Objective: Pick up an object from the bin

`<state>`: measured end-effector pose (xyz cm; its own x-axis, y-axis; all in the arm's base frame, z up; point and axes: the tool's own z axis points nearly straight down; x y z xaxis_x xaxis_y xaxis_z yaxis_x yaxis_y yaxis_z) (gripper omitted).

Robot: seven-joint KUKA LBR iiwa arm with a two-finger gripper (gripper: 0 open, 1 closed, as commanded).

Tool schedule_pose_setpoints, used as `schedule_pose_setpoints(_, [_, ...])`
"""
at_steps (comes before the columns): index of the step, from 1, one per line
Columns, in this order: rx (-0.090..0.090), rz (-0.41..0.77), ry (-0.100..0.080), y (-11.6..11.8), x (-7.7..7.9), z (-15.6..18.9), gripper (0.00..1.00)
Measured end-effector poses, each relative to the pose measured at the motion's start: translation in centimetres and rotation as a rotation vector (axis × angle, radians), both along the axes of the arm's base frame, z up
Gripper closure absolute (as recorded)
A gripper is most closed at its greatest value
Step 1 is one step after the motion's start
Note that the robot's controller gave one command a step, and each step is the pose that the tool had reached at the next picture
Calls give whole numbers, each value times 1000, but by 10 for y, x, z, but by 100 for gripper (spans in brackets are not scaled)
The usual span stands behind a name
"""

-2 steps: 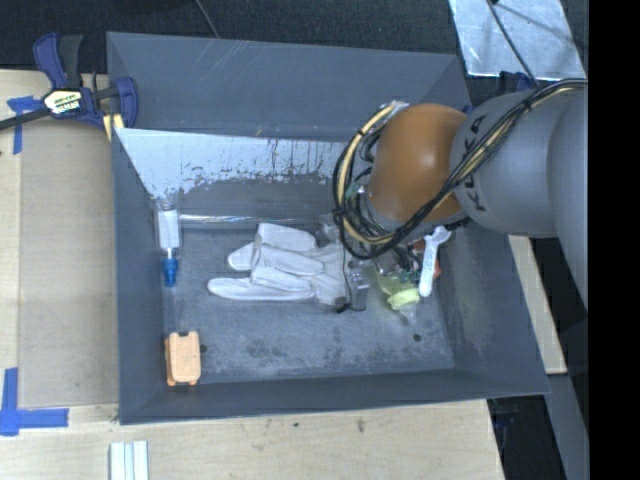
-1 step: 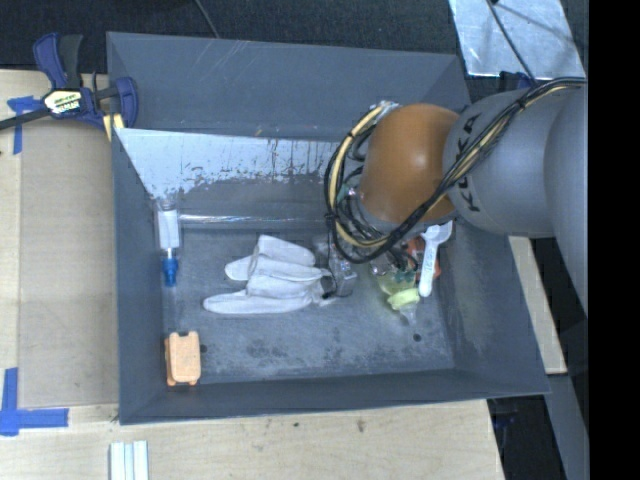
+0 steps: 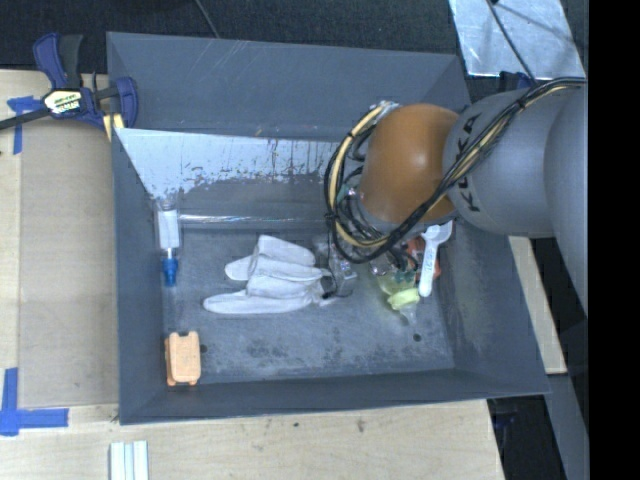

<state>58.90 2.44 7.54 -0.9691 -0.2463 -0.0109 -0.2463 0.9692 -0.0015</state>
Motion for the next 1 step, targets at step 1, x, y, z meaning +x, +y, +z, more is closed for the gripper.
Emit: schedule_pose_setpoints(1, [-2,8,10,-37,5,207,100])
